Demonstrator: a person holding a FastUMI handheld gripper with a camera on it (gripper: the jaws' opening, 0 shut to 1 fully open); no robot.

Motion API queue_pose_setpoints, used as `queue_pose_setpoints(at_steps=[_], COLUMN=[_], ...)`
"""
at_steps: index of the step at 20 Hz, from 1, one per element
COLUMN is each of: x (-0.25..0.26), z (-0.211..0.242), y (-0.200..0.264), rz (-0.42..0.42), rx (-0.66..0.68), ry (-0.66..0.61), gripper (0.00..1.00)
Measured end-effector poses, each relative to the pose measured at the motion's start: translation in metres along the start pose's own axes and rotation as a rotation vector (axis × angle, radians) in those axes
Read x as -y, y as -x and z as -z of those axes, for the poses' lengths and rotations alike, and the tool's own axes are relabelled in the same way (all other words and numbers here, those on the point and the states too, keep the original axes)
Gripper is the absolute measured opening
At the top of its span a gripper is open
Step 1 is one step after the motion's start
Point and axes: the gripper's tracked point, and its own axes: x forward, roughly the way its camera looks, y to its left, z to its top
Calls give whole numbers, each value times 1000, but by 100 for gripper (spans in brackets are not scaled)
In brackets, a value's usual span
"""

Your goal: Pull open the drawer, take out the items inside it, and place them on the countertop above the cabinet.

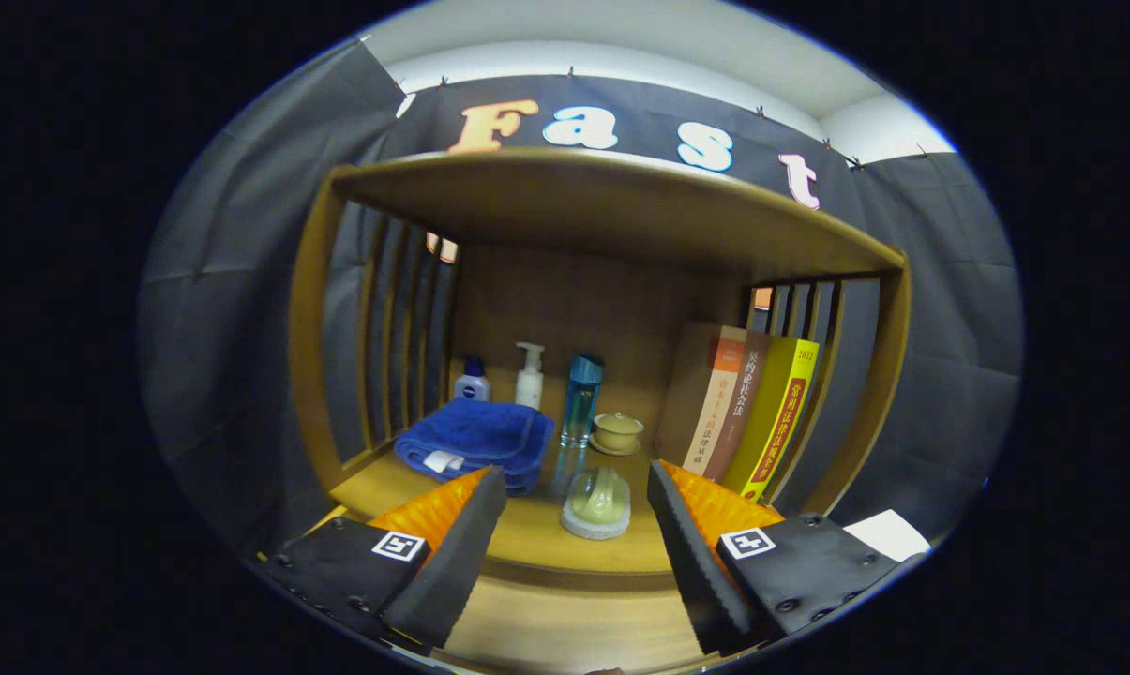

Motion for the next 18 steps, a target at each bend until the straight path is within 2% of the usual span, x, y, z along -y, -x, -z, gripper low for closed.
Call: queue_pose_setpoints(at_steps=[3, 7, 11, 18], x=[-10, -8, -17, -36], z=[-23, -34, -15, 28], y=[45, 114, 173, 226], rz=[-24, -5, 10, 3], rx=[64, 126, 156, 184], ry=[-19, -16, -57, -112], gripper=[99, 99, 99, 99])
